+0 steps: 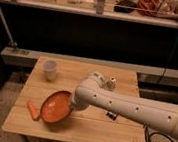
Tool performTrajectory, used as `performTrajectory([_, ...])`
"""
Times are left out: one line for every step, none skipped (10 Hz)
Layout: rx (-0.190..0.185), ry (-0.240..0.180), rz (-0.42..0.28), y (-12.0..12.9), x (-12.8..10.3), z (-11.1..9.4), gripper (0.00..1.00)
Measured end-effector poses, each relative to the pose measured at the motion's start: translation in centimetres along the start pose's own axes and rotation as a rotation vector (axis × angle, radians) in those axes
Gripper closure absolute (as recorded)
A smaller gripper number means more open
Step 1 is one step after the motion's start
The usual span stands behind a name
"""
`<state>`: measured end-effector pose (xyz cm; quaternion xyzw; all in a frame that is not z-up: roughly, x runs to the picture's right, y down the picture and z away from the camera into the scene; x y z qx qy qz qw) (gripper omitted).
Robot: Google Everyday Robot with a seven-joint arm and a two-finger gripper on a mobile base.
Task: Pick up the ceramic bowl
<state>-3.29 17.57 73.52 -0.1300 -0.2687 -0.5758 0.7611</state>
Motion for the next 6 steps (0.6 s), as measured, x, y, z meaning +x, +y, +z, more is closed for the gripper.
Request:
performTrajectory([0.001,0.0,-0.001,-0.1,0.1,-0.2,0.99])
performTrajectory([0.001,-0.001,-0.003,-0.2,0.2,-0.5,0.99])
performTrajectory([0.003,-0.001,-0.004,-0.4,0.3,-0.7,0.99])
performTrajectory([0.003,-0.002,-0.005,-0.5,0.4,-0.9,0.99])
performTrajectory([0.004,-0.003,-0.006,-0.6,0.4,-1.1,0.99])
performTrajectory([0.005,-0.003,-0.007,-0.7,0.5,-1.3,0.99])
